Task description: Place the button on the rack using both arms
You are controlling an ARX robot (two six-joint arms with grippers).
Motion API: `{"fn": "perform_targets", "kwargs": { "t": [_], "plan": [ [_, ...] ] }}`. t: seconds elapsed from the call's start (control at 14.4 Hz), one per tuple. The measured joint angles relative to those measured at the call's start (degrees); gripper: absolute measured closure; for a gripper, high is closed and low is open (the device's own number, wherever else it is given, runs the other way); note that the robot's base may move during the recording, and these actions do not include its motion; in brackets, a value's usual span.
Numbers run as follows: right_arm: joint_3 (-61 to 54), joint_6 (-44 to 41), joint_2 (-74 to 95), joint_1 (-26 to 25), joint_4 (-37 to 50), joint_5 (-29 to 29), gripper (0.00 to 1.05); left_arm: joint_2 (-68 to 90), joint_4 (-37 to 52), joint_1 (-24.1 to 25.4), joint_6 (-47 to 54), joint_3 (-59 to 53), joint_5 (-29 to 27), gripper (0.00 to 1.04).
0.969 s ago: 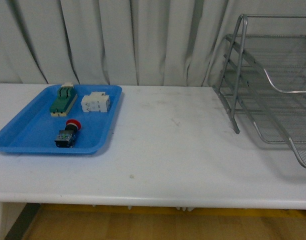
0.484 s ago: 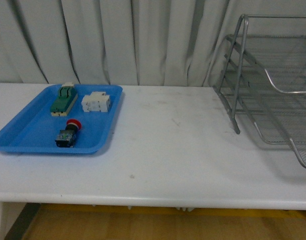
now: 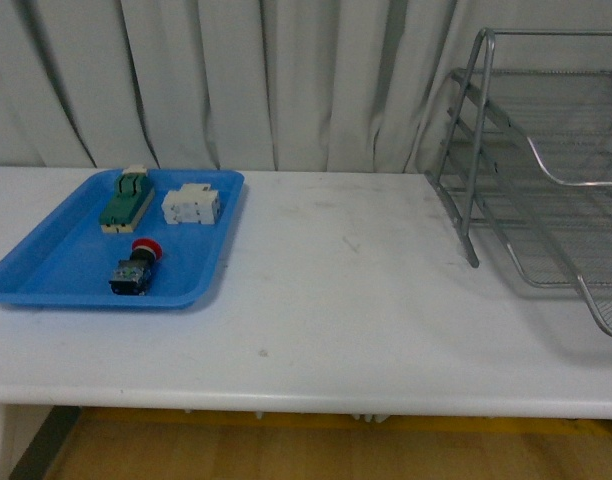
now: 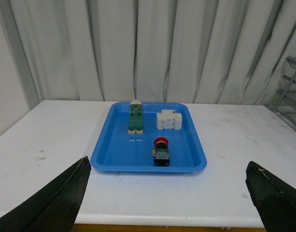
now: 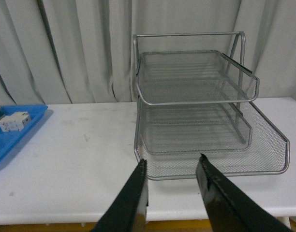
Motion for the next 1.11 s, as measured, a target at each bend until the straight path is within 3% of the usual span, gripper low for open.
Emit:
{"fn": "perform_targets", "kwargs": {
  "t": [0.14,0.42,0.62,0.97,1.04,1.11],
  "plan": [
    [0.0,0.0,0.0,0.0,0.0,0.0,0.52,0.0,0.0,0.0,0.0,0.0,0.0,0.07],
    [0.0,0.0,0.0,0.0,0.0,0.0,0.38,0.0,0.0,0.0,0.0,0.0,0.0,0.07],
    [0.0,0.0,0.0,0.0,0.0,0.0,0.05,0.0,0.0,0.0,0.0,0.0,0.0,0.07],
    [0.0,0.0,0.0,0.0,0.0,0.0,0.06,0.0,0.0,0.0,0.0,0.0,0.0,0.07],
    [0.0,0.0,0.0,0.0,0.0,0.0,0.06,0.4,-2.2,0.0,-1.0,0.5,0.2,0.07],
    [0.0,0.0,0.0,0.0,0.0,0.0,0.06,9.2,-12.0,-0.4,-8.4,5.9,1.5,0.07]
  ]
}}
